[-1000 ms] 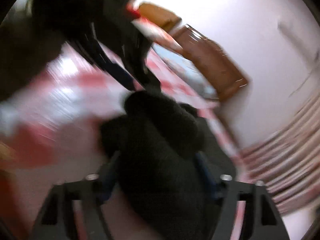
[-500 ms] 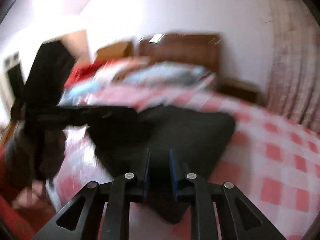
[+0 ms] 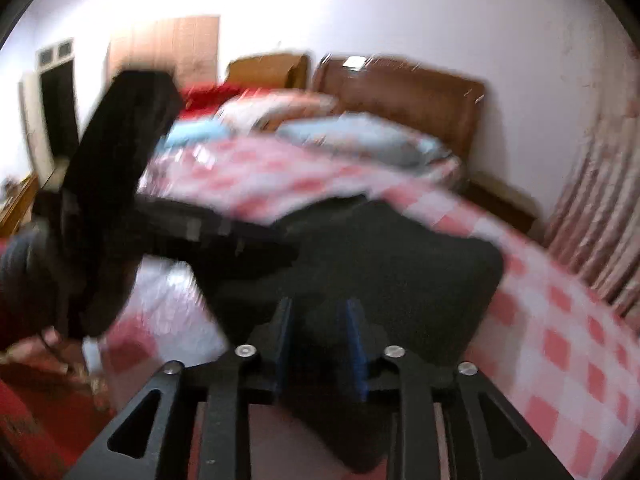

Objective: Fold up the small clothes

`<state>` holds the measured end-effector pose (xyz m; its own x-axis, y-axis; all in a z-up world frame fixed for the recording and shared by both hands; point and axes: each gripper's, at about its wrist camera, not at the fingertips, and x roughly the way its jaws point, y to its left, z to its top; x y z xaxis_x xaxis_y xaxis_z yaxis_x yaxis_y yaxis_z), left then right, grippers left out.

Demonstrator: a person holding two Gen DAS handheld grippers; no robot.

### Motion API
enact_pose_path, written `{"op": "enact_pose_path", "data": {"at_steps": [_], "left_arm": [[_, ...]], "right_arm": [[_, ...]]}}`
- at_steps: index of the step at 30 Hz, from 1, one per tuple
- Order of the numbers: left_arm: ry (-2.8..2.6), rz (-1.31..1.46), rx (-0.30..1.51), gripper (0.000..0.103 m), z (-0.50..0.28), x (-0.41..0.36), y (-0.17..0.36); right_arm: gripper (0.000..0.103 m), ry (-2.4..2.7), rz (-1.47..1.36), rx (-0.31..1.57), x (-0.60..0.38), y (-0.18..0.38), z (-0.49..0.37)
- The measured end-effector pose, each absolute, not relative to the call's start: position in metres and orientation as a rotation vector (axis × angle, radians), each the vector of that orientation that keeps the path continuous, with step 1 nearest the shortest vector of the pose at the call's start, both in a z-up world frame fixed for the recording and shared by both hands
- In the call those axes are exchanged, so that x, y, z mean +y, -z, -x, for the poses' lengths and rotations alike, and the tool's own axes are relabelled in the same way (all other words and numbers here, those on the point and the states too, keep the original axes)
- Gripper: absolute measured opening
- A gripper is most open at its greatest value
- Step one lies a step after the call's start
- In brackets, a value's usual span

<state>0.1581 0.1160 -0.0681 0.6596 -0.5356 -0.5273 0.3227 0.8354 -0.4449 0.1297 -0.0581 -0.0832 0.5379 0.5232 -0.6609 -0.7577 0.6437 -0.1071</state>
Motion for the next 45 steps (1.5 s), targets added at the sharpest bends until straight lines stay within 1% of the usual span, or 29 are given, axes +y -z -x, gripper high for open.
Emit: {"op": "enact_pose_path", "data": {"at_steps": [1,2,3,4,5,6,7,8,9,11,14,15,16,17,18,19,21,24,27,29,32,34,36,38,42,45], "left_arm": [[0.497,0.321,0.701,0.039,-0.160,0.114,0.070],[0.496,0.310,0.702,0.039,-0.159,0.114,0.070],[0.494,0.296,0.707,0.039,-0.158,0.112,0.069],[0.488,0.280,0.718,0.039,-0.158,0.111,0.067],[0.482,0.274,0.730,0.039,-0.159,0.110,0.064],[0.474,0.271,0.740,0.039,-0.162,0.108,0.056],[0.475,0.266,0.730,0.039,-0.165,0.107,0.047],[0.478,0.259,0.715,0.039,-0.167,0.105,0.041],[0.485,0.246,0.688,0.039,-0.171,0.101,0.032],[0.481,0.218,0.649,0.039,-0.183,0.090,0.019],[0.457,0.215,0.667,0.039,-0.206,0.076,0.026],[0.441,0.215,0.692,0.039,-0.211,0.073,0.033],[0.410,0.206,0.721,0.039,-0.215,0.072,0.046],[0.400,0.207,0.739,0.039,-0.214,0.072,0.058],[0.408,0.218,0.737,0.038,-0.211,0.074,0.068],[0.426,0.223,0.680,0.038,-0.200,0.078,0.073],[0.424,0.206,0.667,0.038,-0.192,0.081,0.070],[0.415,0.228,0.685,0.038,-0.193,0.085,0.050],[0.417,0.237,0.632,0.039,-0.209,0.086,0.021],[0.384,0.211,0.646,0.041,-0.228,0.079,0.011],[0.327,0.198,0.722,0.042,-0.265,0.070,0.020],[0.268,0.187,0.811,0.042,-0.284,0.066,0.041],[0.229,0.214,0.851,0.041,-0.286,0.073,0.065],[0.242,0.265,0.812,0.041,-0.277,0.082,0.070],[0.225,0.282,0.742,0.041,-0.270,0.090,0.052],[0.191,0.256,0.781,0.042,-0.281,0.088,0.052]], "right_arm": [[0.035,-0.795,0.452,0.614,-0.056,0.093,-0.124],[0.059,-0.807,0.465,0.590,-0.057,0.094,-0.120],[0.064,-0.822,0.461,0.603,-0.057,0.092,-0.120],[0.061,-0.842,0.446,0.622,-0.059,0.087,-0.122],[0.050,-0.856,0.444,0.632,-0.060,0.083,-0.125],[0.030,-0.868,0.448,0.630,-0.062,0.076,-0.126],[0.043,-0.860,0.453,0.609,-0.066,0.068,-0.128],[0.059,-0.834,0.449,0.578,-0.071,0.058,-0.131],[0.062,-0.808,0.429,0.550,-0.077,0.050,-0.138],[0.062,-0.766,0.374,0.523,-0.085,0.041,-0.156],[0.064,-0.729,0.324,0.532,-0.089,0.050,-0.174],[0.069,-0.724,0.332,0.588,-0.086,0.064,-0.180],[0.078,-0.723,0.356,0.640,-0.082,0.079,-0.182],[0.081,-0.717,0.363,0.607,-0.083,0.085,-0.176],[0.090,-0.728,0.347,0.577,-0.087,0.084,-0.172],[0.094,-0.738,0.321,0.593,-0.090,0.083,-0.173],[0.102,-0.752,0.322,0.623,-0.090,0.077,-0.176],[0.103,-0.746,0.358,0.599,-0.091,0.058,-0.186],[0.103,-0.698,0.321,0.560,-0.099,0.044,-0.209],[0.103,-0.668,0.277,0.562,-0.103,0.043,-0.233],[0.103,-0.633,0.228,0.627,-0.106,0.057,-0.274],[0.103,-0.628,0.195,0.711,-0.108,0.073,-0.297],[0.103,-0.622,0.138,0.756,-0.118,0.083,-0.307],[0.103,-0.622,0.097,0.740,-0.124,0.078,-0.306],[0.103,-0.623,0.114,0.698,-0.122,0.069,-0.309],[0.103,-0.609,0.108,0.722,-0.116,0.077,-0.326]]}}
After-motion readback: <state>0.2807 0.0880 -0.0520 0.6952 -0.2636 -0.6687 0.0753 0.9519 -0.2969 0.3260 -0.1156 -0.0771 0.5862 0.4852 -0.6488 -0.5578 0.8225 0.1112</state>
